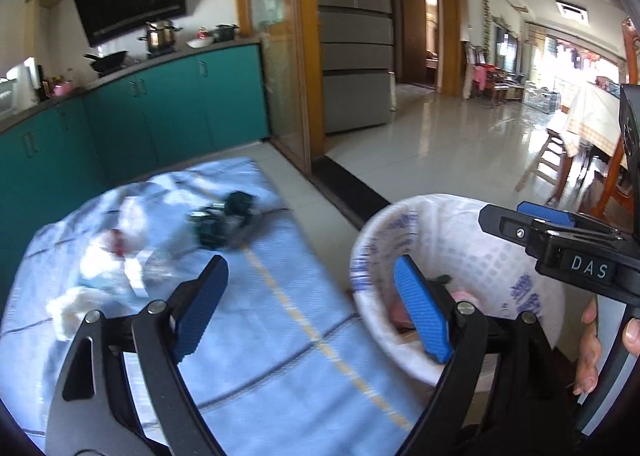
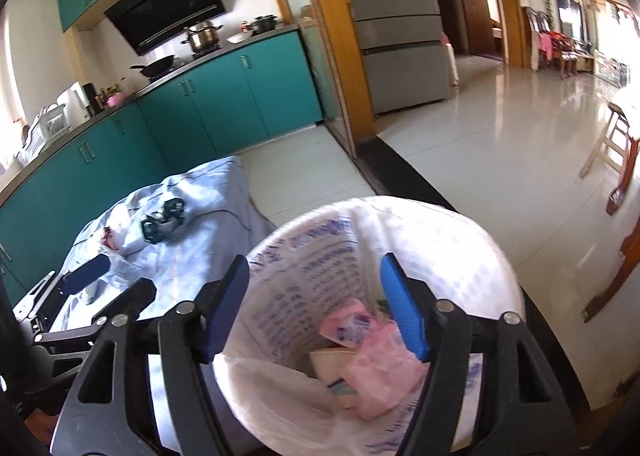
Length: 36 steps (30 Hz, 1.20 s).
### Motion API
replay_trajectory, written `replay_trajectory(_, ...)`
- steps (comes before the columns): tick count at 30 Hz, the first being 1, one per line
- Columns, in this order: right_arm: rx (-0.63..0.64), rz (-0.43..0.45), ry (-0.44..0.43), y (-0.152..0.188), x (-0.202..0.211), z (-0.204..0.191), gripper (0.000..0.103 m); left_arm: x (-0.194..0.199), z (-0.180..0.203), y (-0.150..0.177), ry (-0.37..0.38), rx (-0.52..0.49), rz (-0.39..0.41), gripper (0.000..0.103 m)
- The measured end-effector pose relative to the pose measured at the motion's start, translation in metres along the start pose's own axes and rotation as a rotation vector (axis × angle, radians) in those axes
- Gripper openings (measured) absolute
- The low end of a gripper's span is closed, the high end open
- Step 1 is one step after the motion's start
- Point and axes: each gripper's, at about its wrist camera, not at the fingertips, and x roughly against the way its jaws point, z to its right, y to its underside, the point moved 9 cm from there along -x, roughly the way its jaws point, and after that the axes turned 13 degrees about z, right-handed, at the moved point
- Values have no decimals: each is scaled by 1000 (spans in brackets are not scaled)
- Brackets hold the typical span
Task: Collect trash
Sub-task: 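Carry the vegetable and pink milk bag to the white bin and release both, then return to the table and grasp the clear snack bag with the right tool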
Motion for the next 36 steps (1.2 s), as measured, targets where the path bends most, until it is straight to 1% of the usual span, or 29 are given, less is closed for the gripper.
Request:
replay_trajectory(5,40,-10,-47,2,-16,-42,69,13,-48,-4,-68,23,9,86)
replay_trajectory(6,46,-19,-65,4,-22,-53,69,17,-64,-6,-97,32,15,86)
replay_trajectory(8,50,-38,-103,8,-28,-71,69,23,-93,-13,-167,39,36,86)
replay_trajectory(9,55,-52,-126,11,-33,-82,70,24,-120,-23,-242,41,63,86)
replay_trajectory(11,92,-80,-159,15,-42,-106,70,23,-165,-37,-354,54,89,86)
replay_trajectory(12,124,-97,-184,17,-48,-121,70,23,-184,-40,-388,67,91,86)
replay_trajectory(14,168,-128,-239,19,-58,-151,70,18,-230,-43,-454,133,71,86)
replay_trajectory(15,177,-141,-267,20,-62,-164,70,16,-243,-41,-464,162,59,86)
replay_trajectory(16,185,-154,-297,20,-66,-178,70,15,-262,-33,-476,207,39,86)
replay_trajectory(17,200,-165,-328,20,-71,-195,70,14,-272,-27,-483,232,23,86)
replay_trajectory(18,221,-170,-353,20,-76,-212,70,13,-284,-14,-488,272,-11,86)
replay_trajectory(19,241,-177,-383,19,-80,-229,70,11,-289,-6,-477,295,-41,86)
replay_trajectory(20,255,-187,-413,22,-83,-242,72,9,-296,3,-460,324,-71,86)
replay_trajectory(22,291,-203,-461,28,-93,-268,78,11,-308,11,-452,356,-86,86)
replay_trajectory(23,305,-209,-463,32,-97,-274,80,13,-314,14,-462,354,-90,86)
replay_trajectory(25,311,-261,-487,46,-103,-283,80,16,-319,19,-473,330,-98,86)
replay_trajectory(27,296,-352,-574,69,-95,-294,80,22,-324,23,-485,296,-103,86)
replay_trajectory(28,312,-385,-616,78,-85,-299,80,24,-328,25,-495,278,-104,86)
replay_trajectory(29,332,-403,-646,83,-77,-302,80,27,-331,27,-502,265,-105,86)
replay_trajectory(31,395,-439,-741,94,-48,-307,80,33,-335,31,-503,255,-112,86)
replay_trajectory(33,437,-420,-794,94,-28,-308,80,36,-337,36,-497,261,-117,86)
replay_trajectory(34,442,-392,-797,89,-24,-307,81,37,-336,36,-492,266,-119,86)
replay_trajectory(35,432,-369,-779,84,-24,-304,86,38,-336,36,-488,271,-120,86)
replay_trajectory(36,409,-346,-744,79,-29,-300,89,39,-335,36,-484,276,-120,86)
